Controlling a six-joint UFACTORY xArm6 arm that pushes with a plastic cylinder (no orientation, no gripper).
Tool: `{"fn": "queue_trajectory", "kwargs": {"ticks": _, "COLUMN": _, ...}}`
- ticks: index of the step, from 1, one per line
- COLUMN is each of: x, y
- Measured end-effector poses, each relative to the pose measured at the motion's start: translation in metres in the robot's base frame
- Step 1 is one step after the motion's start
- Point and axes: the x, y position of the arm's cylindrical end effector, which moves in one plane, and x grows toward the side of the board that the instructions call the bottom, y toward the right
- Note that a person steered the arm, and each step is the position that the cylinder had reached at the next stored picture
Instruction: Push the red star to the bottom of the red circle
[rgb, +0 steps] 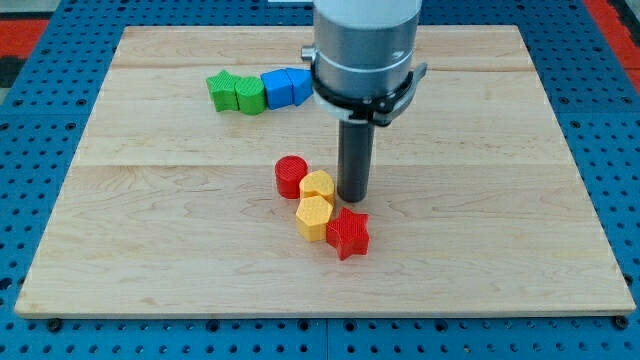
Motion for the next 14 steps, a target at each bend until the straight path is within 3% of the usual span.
{"fn": "queue_trajectory", "kwargs": {"ticks": 1, "x": 0.034, "y": 0.042}}
{"fn": "queue_trajectory", "kwargs": {"ticks": 2, "x": 0.068, "y": 0.029}}
{"fn": "queue_trajectory", "kwargs": {"ticks": 4, "x": 0.051, "y": -0.072}}
{"fn": "queue_trajectory", "kwargs": {"ticks": 5, "x": 0.026, "y": -0.073}}
{"fn": "queue_trajectory", "kwargs": {"ticks": 7, "x": 0.106, "y": -0.072}}
{"fn": "queue_trajectory", "kwargs": {"ticks": 8, "x": 0.112, "y": -0.116}}
{"fn": "queue_trajectory", "kwargs": {"ticks": 10, "x": 0.107, "y": -0.111}}
{"fn": "queue_trajectory", "kwargs": {"ticks": 13, "x": 0.055, "y": -0.111}}
{"fn": "queue_trajectory", "kwargs": {"ticks": 14, "x": 0.054, "y": -0.114}}
